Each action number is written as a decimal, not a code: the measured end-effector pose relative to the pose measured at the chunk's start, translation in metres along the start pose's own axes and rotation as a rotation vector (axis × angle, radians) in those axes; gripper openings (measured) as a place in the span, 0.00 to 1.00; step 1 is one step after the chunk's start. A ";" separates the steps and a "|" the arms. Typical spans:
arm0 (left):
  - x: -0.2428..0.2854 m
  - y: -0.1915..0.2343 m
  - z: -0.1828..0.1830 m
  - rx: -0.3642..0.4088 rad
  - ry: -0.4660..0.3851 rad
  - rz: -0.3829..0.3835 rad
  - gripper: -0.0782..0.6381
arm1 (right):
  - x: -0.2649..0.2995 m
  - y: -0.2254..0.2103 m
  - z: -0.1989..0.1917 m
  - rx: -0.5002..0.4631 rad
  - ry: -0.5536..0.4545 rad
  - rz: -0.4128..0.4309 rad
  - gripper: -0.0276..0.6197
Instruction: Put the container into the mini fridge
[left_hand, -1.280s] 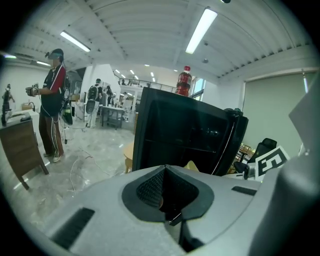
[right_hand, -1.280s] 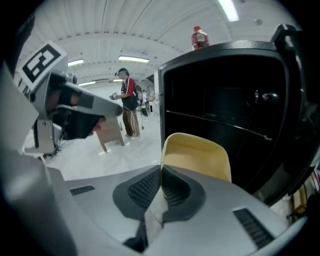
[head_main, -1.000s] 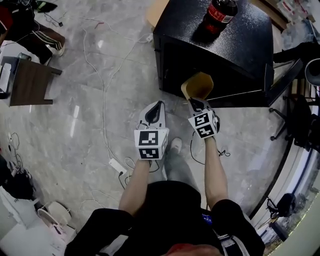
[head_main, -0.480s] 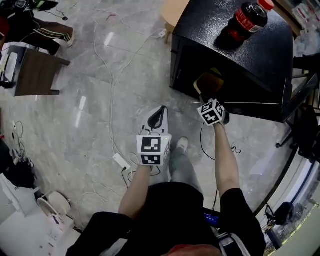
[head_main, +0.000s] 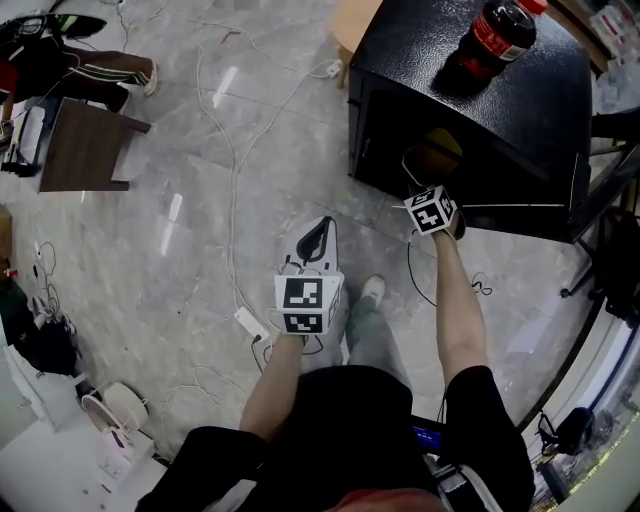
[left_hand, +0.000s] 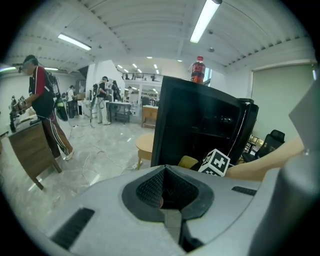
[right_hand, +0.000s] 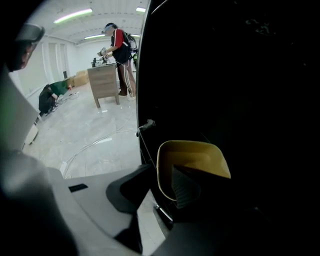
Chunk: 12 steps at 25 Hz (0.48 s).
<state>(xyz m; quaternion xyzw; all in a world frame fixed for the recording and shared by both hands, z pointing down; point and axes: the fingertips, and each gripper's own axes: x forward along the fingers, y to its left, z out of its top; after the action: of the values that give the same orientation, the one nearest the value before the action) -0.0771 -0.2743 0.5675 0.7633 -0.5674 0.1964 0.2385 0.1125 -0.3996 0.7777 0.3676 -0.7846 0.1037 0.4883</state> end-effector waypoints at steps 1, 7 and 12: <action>0.000 -0.002 0.000 0.000 -0.002 -0.003 0.12 | -0.006 -0.001 0.001 0.029 -0.019 -0.010 0.23; -0.006 -0.025 0.016 0.014 -0.044 -0.035 0.12 | -0.077 0.000 0.016 0.329 -0.243 -0.090 0.16; -0.018 -0.047 0.027 0.030 -0.090 -0.059 0.12 | -0.156 0.007 0.034 0.501 -0.444 -0.129 0.08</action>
<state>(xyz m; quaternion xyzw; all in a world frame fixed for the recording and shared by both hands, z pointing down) -0.0362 -0.2648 0.5283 0.7911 -0.5521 0.1630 0.2069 0.1242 -0.3381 0.6309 0.5385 -0.7971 0.1798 0.2057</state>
